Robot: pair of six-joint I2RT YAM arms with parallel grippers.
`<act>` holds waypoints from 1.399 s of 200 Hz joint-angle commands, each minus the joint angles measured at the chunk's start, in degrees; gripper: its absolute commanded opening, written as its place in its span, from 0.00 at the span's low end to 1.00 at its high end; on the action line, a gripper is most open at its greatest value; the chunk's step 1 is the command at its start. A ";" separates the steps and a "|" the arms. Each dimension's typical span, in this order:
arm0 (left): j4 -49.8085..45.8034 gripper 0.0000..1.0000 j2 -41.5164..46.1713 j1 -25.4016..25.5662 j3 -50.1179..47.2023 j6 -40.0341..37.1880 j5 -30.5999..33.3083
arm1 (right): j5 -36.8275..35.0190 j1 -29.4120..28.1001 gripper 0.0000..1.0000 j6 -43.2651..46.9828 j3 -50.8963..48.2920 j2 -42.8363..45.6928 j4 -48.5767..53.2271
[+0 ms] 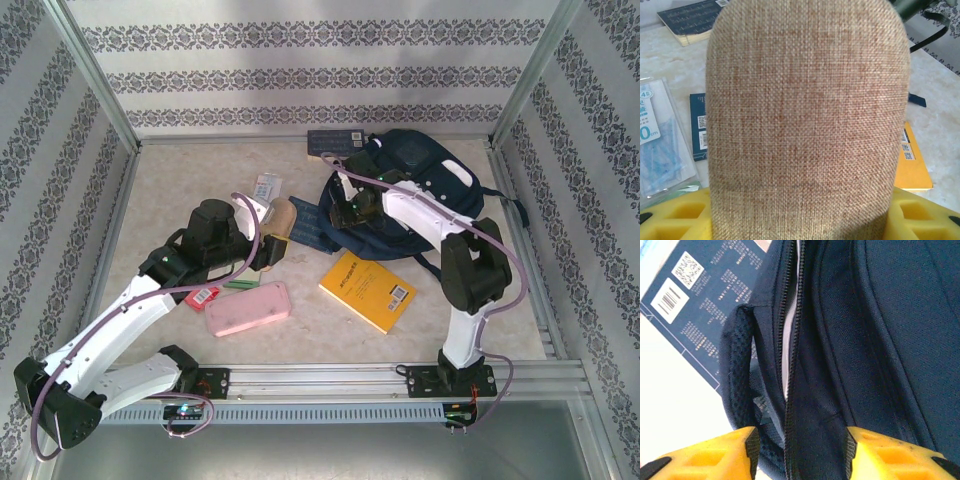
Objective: Pack the student bag
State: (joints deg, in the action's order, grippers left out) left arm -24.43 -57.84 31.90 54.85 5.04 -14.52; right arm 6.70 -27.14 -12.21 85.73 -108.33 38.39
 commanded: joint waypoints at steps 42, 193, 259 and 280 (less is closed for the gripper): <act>4.12 0.14 0.59 0.53 -0.71 0.85 0.07 | -1.15 0.86 0.21 2.10 4.25 -5.65 3.22; 5.13 0.10 -0.69 0.55 -0.74 1.97 -0.65 | 5.77 5.75 0.00 -0.47 4.77 6.82 6.04; 4.81 0.10 -1.49 0.56 0.55 4.58 -0.92 | -10.04 5.02 0.00 6.16 15.60 9.68 18.91; 3.81 0.12 -3.21 0.54 2.71 7.85 -2.93 | -1.36 6.29 0.00 4.12 14.04 11.53 17.60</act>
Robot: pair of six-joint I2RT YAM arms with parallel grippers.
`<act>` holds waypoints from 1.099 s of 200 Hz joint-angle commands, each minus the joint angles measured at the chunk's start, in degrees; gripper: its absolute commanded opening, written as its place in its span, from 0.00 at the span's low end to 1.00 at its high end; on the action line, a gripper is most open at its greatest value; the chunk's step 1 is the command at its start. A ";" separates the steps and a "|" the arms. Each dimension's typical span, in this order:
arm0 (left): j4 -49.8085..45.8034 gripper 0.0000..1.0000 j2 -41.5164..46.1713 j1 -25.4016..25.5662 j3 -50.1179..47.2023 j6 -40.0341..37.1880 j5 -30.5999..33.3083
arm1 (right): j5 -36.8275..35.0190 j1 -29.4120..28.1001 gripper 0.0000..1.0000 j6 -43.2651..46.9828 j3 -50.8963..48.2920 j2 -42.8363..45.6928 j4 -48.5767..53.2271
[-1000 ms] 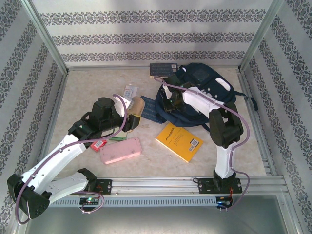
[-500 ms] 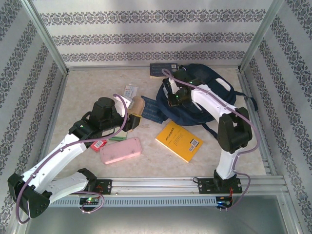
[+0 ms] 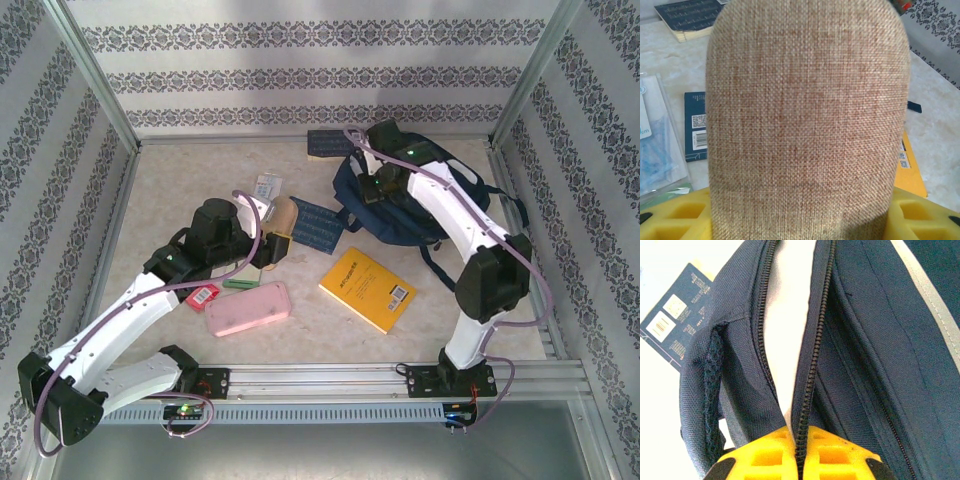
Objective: Pack the student bag
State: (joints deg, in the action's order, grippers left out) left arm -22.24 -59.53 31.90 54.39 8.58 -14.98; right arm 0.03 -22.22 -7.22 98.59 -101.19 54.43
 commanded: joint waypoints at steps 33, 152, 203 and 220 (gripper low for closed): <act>1.09 0.13 -2.99 0.54 5.55 8.10 -5.66 | 31.23 2.29 0.00 -9.43 -7.68 5.35 -6.87; 2.75 0.12 -2.19 0.53 1.96 5.31 -6.66 | 32.63 1.29 0.14 -16.43 -21.51 0.64 -20.73; 2.82 0.12 -2.29 0.53 1.72 5.10 -7.42 | 32.67 1.04 0.17 -17.03 -22.69 -0.67 -22.21; 2.82 0.12 -2.22 0.50 1.56 5.03 -7.54 | 32.40 0.81 0.13 -17.09 -23.05 -1.08 -22.71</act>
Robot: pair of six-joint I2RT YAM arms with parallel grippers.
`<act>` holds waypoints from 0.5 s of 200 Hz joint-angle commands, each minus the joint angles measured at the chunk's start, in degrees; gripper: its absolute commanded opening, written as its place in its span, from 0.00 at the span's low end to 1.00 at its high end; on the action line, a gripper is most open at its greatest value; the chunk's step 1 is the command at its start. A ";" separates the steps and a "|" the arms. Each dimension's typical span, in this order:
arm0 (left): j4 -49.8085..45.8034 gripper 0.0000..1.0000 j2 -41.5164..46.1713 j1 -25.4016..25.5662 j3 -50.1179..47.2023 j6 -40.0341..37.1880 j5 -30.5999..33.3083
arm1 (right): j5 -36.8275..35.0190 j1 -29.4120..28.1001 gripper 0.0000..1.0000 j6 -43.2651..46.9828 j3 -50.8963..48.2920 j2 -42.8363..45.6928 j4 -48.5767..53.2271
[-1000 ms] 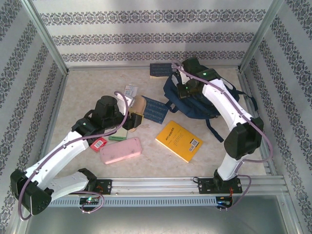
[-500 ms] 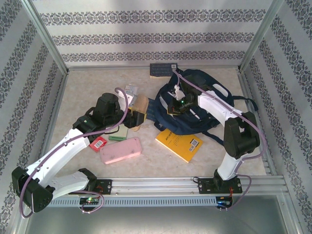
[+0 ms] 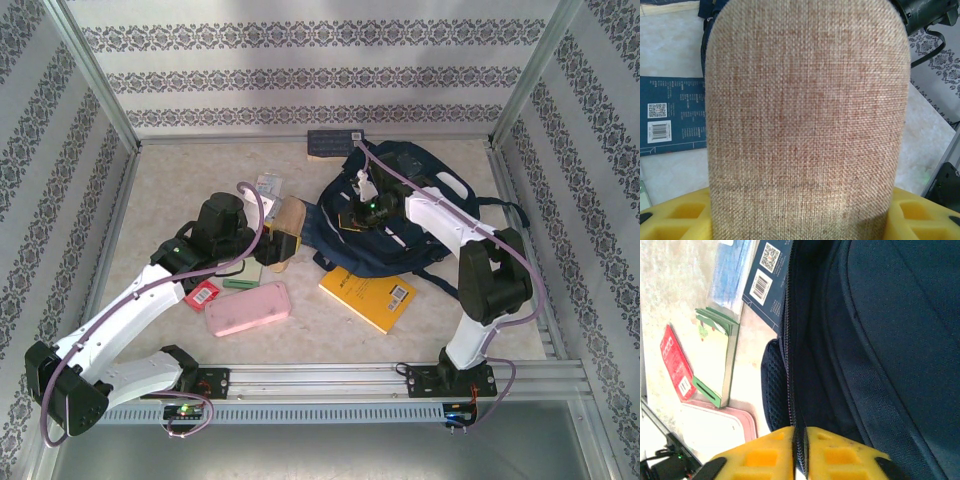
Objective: Pack the student bag
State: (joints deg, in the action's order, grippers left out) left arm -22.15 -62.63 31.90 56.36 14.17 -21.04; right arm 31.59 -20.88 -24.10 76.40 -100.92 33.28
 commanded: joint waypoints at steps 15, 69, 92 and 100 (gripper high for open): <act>2.57 0.12 0.94 0.55 -0.48 -0.69 -1.38 | 0.19 -1.05 0.30 0.53 -0.28 -1.81 -0.77; 2.64 0.12 1.20 0.53 -0.57 -0.90 -1.02 | -4.08 -3.50 0.45 2.69 3.49 -3.67 2.26; 2.55 0.12 1.31 0.53 -0.68 -0.99 -1.12 | -4.44 -3.90 0.39 2.90 4.70 -5.15 2.58; 2.51 0.12 1.41 0.56 -0.69 -1.08 -1.11 | -4.64 -4.03 0.37 2.91 4.96 -5.59 2.58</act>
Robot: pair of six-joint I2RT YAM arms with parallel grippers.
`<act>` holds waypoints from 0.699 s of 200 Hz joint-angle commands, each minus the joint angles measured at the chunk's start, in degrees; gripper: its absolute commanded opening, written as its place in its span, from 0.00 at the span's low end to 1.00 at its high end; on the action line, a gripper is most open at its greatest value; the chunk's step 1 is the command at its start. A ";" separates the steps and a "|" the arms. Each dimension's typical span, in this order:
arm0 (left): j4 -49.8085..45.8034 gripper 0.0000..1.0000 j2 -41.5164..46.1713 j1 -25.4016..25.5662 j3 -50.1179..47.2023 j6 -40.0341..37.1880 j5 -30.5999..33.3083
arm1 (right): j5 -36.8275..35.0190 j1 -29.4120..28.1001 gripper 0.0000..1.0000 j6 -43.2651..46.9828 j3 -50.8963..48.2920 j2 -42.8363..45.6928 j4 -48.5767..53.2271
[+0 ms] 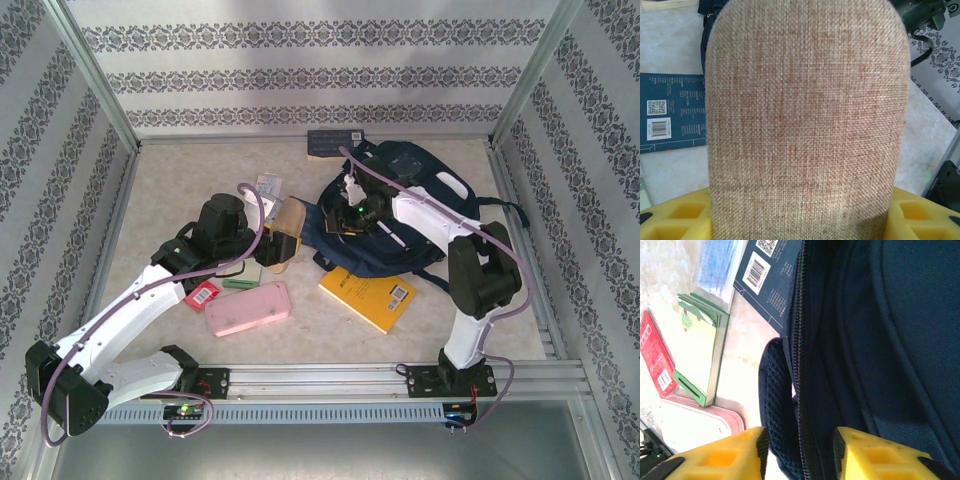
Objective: Pack the student bag
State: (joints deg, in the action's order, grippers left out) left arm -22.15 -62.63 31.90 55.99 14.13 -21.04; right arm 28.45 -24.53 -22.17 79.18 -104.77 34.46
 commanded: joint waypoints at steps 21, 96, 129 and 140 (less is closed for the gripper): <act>2.47 0.12 1.55 0.54 -0.35 -1.21 -1.07 | -2.25 -0.21 0.29 0.83 2.31 -2.45 1.18; 2.46 0.11 1.23 0.53 -0.27 -1.41 -0.88 | -4.59 0.40 0.00 1.78 3.28 0.96 2.38; 3.23 0.10 0.60 0.58 -0.25 -0.51 -1.31 | -4.53 1.83 0.00 2.48 6.76 5.29 6.59; 3.34 0.10 0.33 0.53 -0.14 -0.08 -1.43 | -4.74 2.49 0.00 2.66 8.02 6.96 7.94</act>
State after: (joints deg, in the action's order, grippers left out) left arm -22.04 -62.52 31.90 55.83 13.78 -21.04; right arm 24.75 -23.57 -20.78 82.94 -103.66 38.59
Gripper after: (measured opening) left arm 0.567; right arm 0.067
